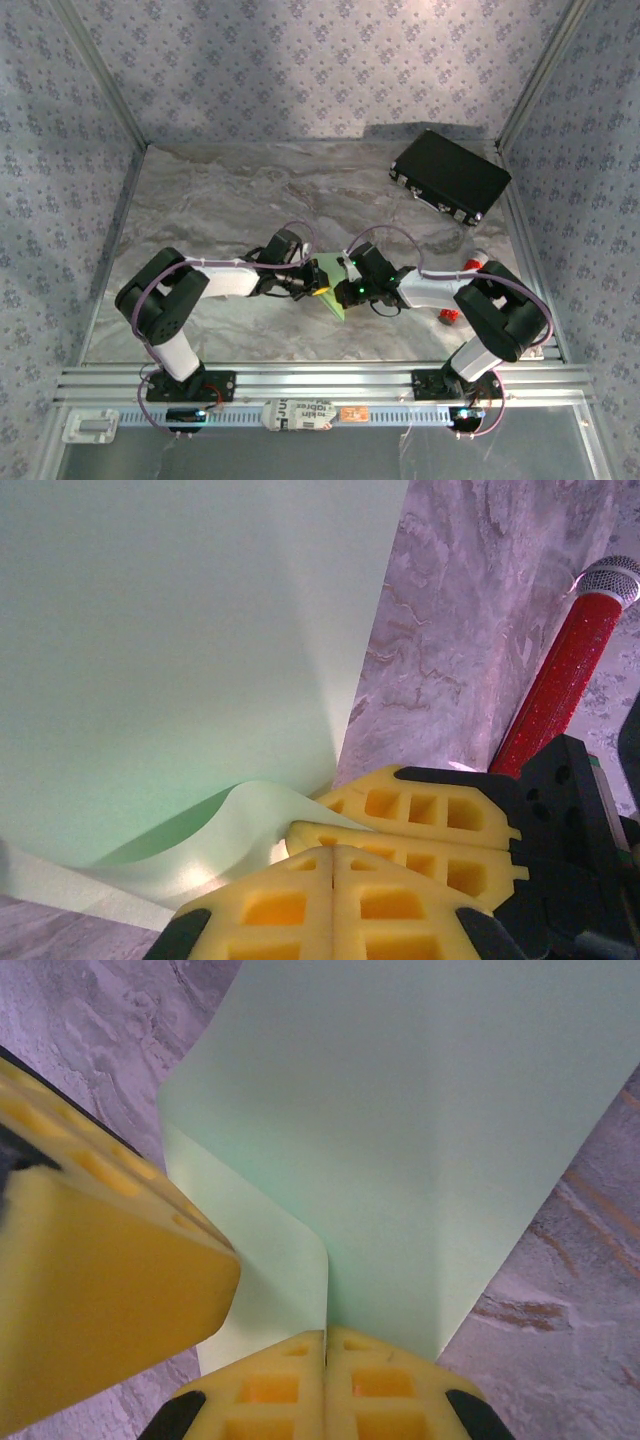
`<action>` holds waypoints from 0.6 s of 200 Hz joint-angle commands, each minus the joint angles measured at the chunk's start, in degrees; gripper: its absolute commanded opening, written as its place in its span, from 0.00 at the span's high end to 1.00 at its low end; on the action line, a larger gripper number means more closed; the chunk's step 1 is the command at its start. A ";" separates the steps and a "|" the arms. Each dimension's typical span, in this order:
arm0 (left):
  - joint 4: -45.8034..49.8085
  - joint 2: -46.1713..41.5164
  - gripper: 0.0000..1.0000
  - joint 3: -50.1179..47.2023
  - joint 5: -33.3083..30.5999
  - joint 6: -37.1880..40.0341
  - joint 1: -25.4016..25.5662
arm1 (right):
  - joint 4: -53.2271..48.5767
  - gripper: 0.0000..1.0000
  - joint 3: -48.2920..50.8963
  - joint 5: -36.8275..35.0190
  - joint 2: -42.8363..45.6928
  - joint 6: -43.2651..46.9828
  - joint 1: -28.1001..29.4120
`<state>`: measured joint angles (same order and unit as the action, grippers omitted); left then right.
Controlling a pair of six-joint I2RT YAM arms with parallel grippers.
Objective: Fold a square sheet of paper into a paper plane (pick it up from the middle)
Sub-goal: Third fold the triangle at the center of the table.
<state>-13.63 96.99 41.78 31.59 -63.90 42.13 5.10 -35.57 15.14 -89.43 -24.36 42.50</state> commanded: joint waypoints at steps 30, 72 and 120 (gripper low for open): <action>0.51 0.66 1.00 -1.32 -0.56 1.50 0.43 | -2.82 0.98 0.57 -2.16 -0.47 0.37 -0.19; 0.35 0.93 1.00 -1.59 -0.99 1.50 0.48 | -2.55 0.98 0.59 -1.97 -0.66 0.28 -0.15; 1.07 2.64 1.00 -1.41 -2.06 2.22 0.43 | -2.64 0.98 0.55 -1.92 -0.73 0.45 -0.23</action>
<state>-13.45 98.15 40.56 30.39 -63.26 42.17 5.10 -35.57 14.98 -89.43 -24.36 42.50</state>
